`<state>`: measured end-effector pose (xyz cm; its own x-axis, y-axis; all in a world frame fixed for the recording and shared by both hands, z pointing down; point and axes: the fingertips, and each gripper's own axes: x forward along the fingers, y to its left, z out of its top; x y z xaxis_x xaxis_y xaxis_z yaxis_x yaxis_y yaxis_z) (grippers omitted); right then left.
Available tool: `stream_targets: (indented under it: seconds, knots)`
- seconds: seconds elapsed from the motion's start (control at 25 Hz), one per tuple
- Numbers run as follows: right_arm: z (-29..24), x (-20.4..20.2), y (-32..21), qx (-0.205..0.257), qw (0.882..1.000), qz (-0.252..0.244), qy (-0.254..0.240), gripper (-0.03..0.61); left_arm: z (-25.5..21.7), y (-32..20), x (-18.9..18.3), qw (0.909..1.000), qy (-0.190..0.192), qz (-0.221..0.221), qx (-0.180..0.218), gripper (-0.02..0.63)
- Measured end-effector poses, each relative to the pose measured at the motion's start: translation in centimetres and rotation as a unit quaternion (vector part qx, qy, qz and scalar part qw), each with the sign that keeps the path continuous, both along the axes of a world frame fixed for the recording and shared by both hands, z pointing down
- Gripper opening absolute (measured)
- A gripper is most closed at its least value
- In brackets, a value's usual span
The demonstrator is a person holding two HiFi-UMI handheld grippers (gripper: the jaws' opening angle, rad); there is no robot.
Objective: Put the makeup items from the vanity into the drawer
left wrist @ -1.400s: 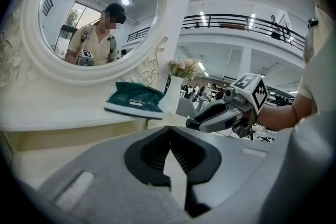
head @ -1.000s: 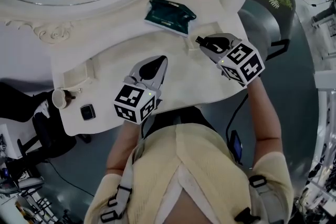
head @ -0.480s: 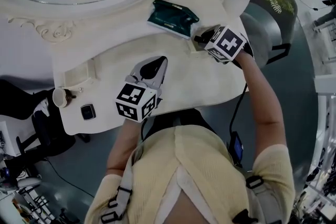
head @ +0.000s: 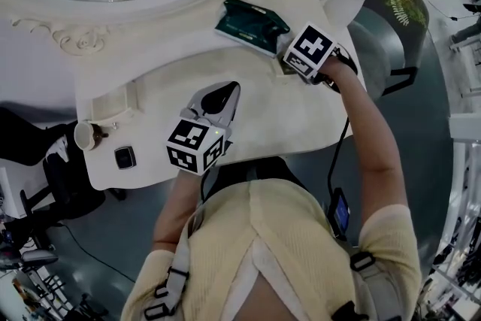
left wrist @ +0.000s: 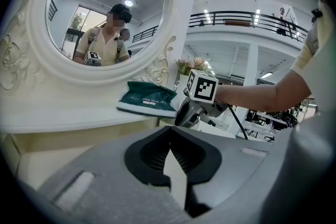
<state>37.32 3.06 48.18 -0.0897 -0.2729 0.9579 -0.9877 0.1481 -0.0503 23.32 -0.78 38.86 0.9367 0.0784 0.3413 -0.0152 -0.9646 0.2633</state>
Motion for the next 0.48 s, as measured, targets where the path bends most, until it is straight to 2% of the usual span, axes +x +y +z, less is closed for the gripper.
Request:
stream_targets:
  seconds: [0.48]
  knots:
    - [-0.44, -0.13, -0.18, 0.019, 1.000, 0.014, -0.019, 0.132, 0.52, -0.66, -0.81, 0.9999, -0.006, -0.015, -0.003, -0.008]
